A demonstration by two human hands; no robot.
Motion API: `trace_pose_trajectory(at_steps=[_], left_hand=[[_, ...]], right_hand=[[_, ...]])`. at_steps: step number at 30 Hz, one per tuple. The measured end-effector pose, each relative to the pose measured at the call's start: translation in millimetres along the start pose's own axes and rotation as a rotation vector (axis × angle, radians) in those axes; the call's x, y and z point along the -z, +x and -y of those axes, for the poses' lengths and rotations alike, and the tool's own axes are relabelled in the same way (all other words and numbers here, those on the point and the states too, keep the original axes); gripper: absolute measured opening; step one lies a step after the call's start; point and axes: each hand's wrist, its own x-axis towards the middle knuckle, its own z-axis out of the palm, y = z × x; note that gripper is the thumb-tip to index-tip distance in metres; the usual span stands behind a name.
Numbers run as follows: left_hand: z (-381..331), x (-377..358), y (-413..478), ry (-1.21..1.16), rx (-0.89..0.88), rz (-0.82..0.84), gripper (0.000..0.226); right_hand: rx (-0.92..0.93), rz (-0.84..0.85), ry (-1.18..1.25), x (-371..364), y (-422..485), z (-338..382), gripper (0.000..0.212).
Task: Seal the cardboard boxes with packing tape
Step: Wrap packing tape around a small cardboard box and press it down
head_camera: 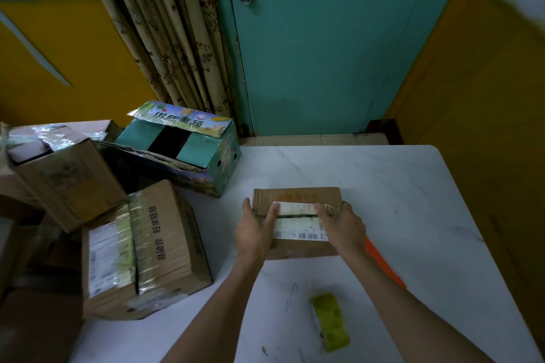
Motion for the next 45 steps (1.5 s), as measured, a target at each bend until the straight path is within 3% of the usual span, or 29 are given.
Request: trace_pose_trajectory(at_steps=[7, 12, 14, 17, 19, 25, 30, 33, 35, 37, 40, 43, 45], left_hand=[[1, 0, 5, 0.032, 0.031, 0.08, 0.055], [-10, 5, 1, 0.206, 0.01, 0.056, 0.057], [-17, 6, 0, 0.282, -0.005, 0.042, 0.071], [-24, 3, -9, 0.256, -0.001, 0.074, 0.112], [-22, 1, -15, 0.222, 0.0, 0.064, 0.119], [-5, 2, -5, 0.116, -0.113, 0.016, 0.076], [-2, 10, -4, 0.099, -0.156, -0.017, 0.05], [-4, 14, -2, 0.077, -0.12, 0.027, 0.048], [-7, 13, -2, 0.146, -0.07, 0.082, 0.059], [-9, 8, -4, 0.256, -0.04, 0.117, 0.09], [-4, 4, -6, 0.232, -0.084, 0.156, 0.13], [3, 5, -3, 0.152, -0.128, 0.198, 0.137], [5, 5, 0, 0.119, -0.148, 0.211, 0.132]], right_hand=[[0.073, -0.049, 0.035, -1, 0, -10, 0.046], [0.025, -0.028, -0.066, 3, -3, -1, 0.05], [-0.018, -0.001, -0.164, 3, -5, 6, 0.064], [-0.059, 0.046, -0.157, -2, -9, 11, 0.103], [-0.064, 0.031, -0.092, -7, -8, 7, 0.106], [0.061, -0.036, -0.036, -2, -8, 1, 0.047], [0.034, -0.029, 0.081, 6, -11, -1, 0.041], [0.04, -0.033, 0.09, 8, -13, 0, 0.044], [0.054, -0.023, -0.014, 4, -17, 4, 0.051], [0.041, 0.008, -0.126, -2, -22, 9, 0.087], [0.036, 0.099, -0.054, -2, -26, 10, 0.128], [0.046, 0.188, 0.074, 1, -18, 1, 0.133], [0.066, 0.164, 0.143, -1, -14, -4, 0.117]])
